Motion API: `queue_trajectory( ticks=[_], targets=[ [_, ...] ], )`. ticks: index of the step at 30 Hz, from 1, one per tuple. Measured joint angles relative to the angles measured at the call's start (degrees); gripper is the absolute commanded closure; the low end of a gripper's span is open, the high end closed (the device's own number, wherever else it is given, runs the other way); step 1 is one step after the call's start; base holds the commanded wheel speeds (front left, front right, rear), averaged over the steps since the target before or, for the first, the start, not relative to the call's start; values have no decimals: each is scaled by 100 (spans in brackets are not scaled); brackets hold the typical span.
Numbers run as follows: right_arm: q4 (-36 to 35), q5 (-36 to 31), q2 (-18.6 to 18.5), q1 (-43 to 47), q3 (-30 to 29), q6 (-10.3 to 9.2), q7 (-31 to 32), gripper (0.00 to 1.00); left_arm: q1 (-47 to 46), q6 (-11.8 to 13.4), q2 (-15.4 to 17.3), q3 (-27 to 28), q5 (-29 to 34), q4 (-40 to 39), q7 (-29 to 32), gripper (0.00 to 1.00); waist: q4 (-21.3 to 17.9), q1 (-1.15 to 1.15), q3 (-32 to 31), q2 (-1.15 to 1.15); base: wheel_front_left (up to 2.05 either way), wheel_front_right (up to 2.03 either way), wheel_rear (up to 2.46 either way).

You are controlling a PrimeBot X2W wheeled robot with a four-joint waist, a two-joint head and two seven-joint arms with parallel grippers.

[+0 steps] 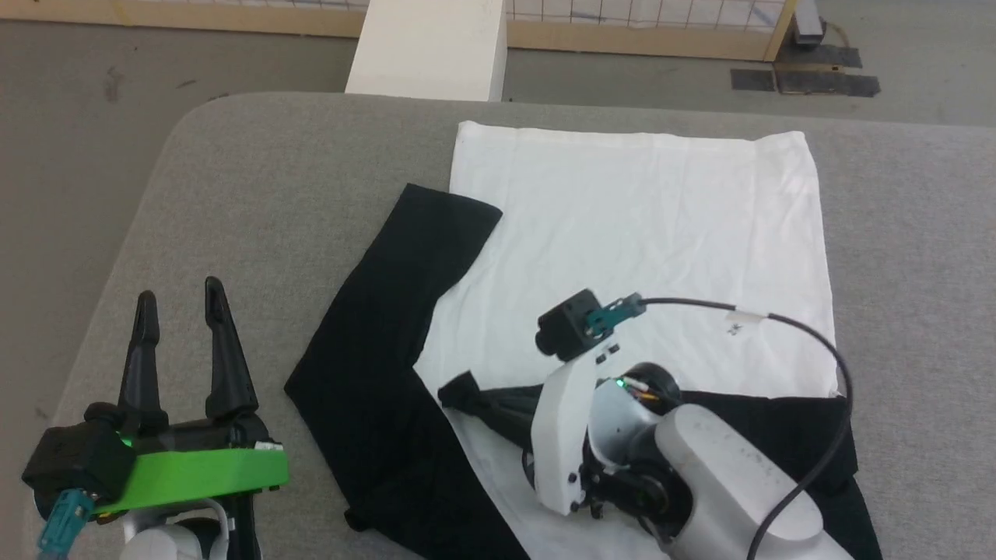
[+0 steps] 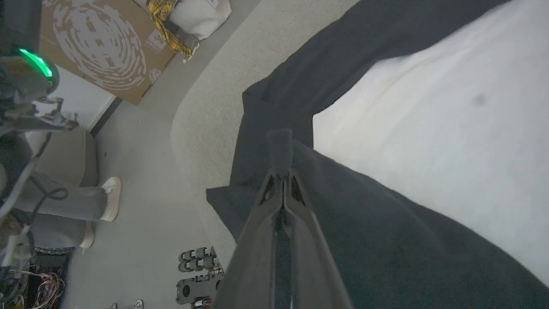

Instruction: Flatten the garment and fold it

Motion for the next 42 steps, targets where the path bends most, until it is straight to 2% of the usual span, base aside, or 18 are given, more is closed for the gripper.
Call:
queue_trajectory(
  ticks=[1, 2, 3, 8, 13, 14, 15, 20, 21, 27, 28, 32, 37, 42],
  targets=[
    [110, 45, 3, -17, 68, 0, -56, 89, 0, 0, 0, -1, -7, 13, 1, 0, 13, 0, 20, 0, 0, 0, 0],
    [229, 120, 2, -40, 159, 0, -113, 34, -1, 0, 1, -1, -20, 22, 1, 0, 27, 0, 43, 0, 0, 0, 0],
    [331, 193, 2, -62, 245, 0, -155, 0, -1, 0, 0, -2, -24, 35, 0, 0, 39, 0, 64, 0, 0, 0, 0],
    [349, 832, 3, -237, 336, 0, -516, 0, -3, 0, 0, 12, -24, 107, 1, 0, 19, 0, 106, 0, 0, 0, 0],
    [127, 978, 23, -586, -282, 0, -1070, 0, -6, -11, 0, 40, -24, 254, 1, 0, -72, 0, 46, 0, 0, 0, 0],
    [97, 886, 26, -618, -520, 0, -1202, 0, -6, -19, 0, 53, -24, 280, 1, 0, -102, 0, 27, 0, 0, 0, 0],
    [-49, 565, -37, -620, -1254, 0, -1558, 0, -5, -25, 1, 79, -24, 325, 1, 0, -192, 0, -32, 0, 0, 0, 0],
    [-449, -49, -138, -275, -2787, 0, -2245, 0, -1, -33, 0, 85, -23, 415, 0, 0, -361, 0, -115, 0, 0, 0, 0],
    [-809, -506, -144, 94, -3594, -1, -2608, 0, -3, -64, 0, 81, -21, 504, 0, 0, -470, 0, -142, 0, 0, 0, 0],
    [-1525, -1250, -107, 765, -4664, -1, -2988, 0, -104, -67, 7, 59, 24, 818, 14, 0, -652, 0, -130, 0, 0, 0, 0],
    [-1750, -1372, -51, 1011, -5022, -1, -3020, 0, -388, -74, 60, -7, 29, 935, 179, 0, -699, 0, -55, 0, 0, 0, 0],
    [-2051, -1386, -5, 1157, -5426, -1, -3021, 0, -1107, -160, 187, -144, -83, 1239, 848, 0, -714, 0, 112, 0, 0, 0, 0],
    [-2349, -1358, 2, 1164, -5646, -1, -2980, 0, -2520, -343, 556, -304, -421, 1896, 2015, 0, -709, 0, 414, 0, 0, 0, 0],
    [-2540, -1251, 5, 1162, -5806, -1, -2981, 0, -3899, -396, 982, -338, -713, 2604, 3123, 0, -752, 0, 822, 0, 0, 0, 0]
  ],
)
